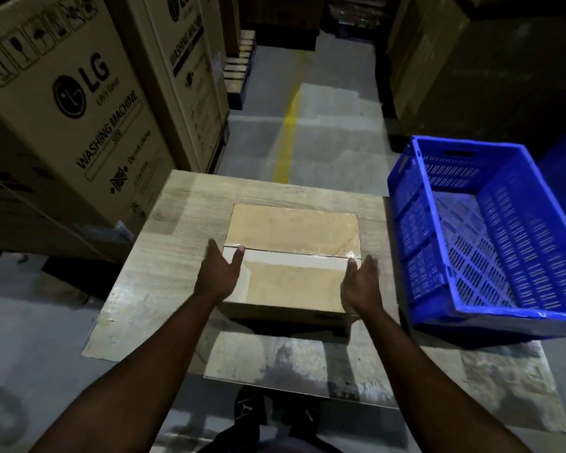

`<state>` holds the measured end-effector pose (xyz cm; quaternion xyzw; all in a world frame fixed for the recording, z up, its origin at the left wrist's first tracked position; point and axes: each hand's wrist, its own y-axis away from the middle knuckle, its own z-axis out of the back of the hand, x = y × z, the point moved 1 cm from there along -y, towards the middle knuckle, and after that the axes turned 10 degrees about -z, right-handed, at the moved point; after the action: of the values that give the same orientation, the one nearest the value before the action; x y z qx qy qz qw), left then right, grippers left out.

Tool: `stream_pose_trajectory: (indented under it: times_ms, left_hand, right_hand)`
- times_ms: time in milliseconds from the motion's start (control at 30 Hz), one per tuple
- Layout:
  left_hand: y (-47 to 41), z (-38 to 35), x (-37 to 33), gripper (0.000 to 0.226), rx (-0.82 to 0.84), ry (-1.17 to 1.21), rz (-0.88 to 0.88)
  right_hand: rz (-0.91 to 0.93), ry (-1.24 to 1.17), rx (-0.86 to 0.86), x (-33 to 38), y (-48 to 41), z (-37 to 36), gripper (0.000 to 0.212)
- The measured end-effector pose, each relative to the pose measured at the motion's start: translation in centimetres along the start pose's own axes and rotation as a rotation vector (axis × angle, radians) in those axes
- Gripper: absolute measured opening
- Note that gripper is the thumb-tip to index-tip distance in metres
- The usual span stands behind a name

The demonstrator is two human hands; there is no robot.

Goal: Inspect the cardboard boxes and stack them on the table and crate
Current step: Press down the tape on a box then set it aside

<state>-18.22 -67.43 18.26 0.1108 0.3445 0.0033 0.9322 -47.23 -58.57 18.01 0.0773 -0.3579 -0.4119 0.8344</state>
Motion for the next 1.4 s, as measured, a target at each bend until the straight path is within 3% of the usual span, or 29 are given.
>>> stream_pose_trajectory:
  times_ms: [67, 100, 200, 500, 567, 667, 767, 900, 1100, 1267, 1400]
  left_hand:
    - [1.0, -0.6, -1.0, 0.076, -0.14, -0.258, -0.23]
    - [1.9, -1.2, -1.7, 0.072, -0.135, -0.336, -0.399]
    - [5.1, -4.1, -2.8, 0.07, 0.037, -0.498, -0.703]
    - [5.5, -4.7, -2.8, 0.068, 0.013, -0.572, -0.697]
    - [7.0, -4.4, -3.0, 0.08, -0.104, -0.492, -0.533]
    - [10.4, -4.6, -3.0, 0.104, -0.302, -0.124, -0.042]
    - [11.1, -5.5, -2.5, 0.118, -0.22, 0.326, 0.208]
    - [9.7, -5.4, -3.1, 0.112, -0.215, 0.486, 0.254]
    - [5.3, -3.1, -2.3, 0.097, -0.224, 0.43, 0.177]
    - [1.2, -1.7, -1.5, 0.078, -0.183, 0.352, 0.1]
    - [0.0, -0.8, -1.9, 0.07, -0.101, 0.289, 0.048]
  right_hand:
    - [0.278, 0.267, -0.131, 0.6, 0.8, -0.4, 0.068]
    - [0.444, 0.371, -0.119, 1.0, 1.3, -0.8, 0.068]
    - [0.696, 0.559, -0.043, 1.6, 1.7, -2.0, 0.07]
    - [0.7, 0.588, 0.008, 1.7, 1.3, -1.8, 0.066]
    - [0.656, 0.5, 0.013, 1.6, 0.3, -0.7, 0.065]
    - [0.399, 0.317, -0.012, 0.4, -2.1, 1.1, 0.07]
    - [0.154, 0.027, 0.2, -0.2, -2.7, 1.3, 0.078]
    - [0.036, -0.301, 0.195, 0.0, -0.4, 0.4, 0.066]
    - [-0.145, -0.408, 0.151, -0.4, 4.2, -2.0, 0.07]
    - [-0.229, -0.414, 0.176, -2.6, 8.6, -6.8, 0.109]
    - [-0.302, -0.509, 0.275, -1.4, 13.7, -7.9, 0.108]
